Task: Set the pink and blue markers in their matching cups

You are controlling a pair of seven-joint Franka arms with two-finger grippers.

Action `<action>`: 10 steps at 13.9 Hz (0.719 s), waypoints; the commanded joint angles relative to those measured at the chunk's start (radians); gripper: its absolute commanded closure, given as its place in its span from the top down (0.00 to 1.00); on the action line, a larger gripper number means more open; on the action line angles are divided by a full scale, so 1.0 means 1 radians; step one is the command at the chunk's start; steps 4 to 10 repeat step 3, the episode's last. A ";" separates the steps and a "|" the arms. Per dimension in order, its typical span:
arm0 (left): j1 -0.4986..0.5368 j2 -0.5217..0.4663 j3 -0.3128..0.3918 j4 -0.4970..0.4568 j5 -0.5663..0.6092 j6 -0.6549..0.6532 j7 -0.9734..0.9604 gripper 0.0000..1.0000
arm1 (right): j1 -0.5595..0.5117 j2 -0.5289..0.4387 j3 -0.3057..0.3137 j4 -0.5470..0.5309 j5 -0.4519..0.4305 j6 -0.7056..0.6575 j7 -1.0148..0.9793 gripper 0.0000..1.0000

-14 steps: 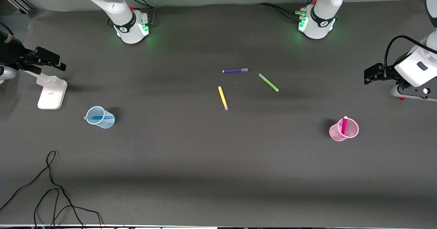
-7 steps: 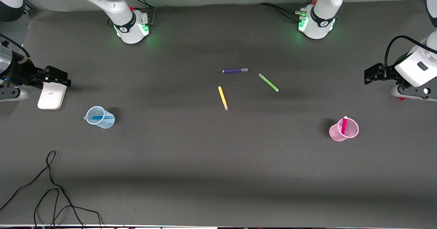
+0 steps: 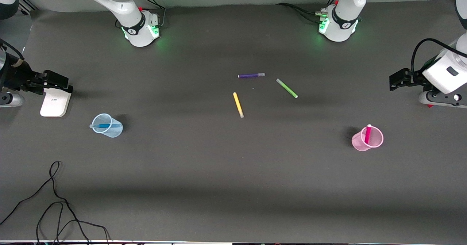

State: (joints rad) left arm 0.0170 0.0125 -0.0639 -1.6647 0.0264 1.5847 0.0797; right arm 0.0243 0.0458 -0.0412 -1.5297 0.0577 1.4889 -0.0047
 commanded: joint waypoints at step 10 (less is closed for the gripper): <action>0.006 0.000 -0.007 0.017 -0.008 -0.006 -0.021 1.00 | 0.103 0.012 -0.080 0.028 0.016 -0.025 0.023 1.00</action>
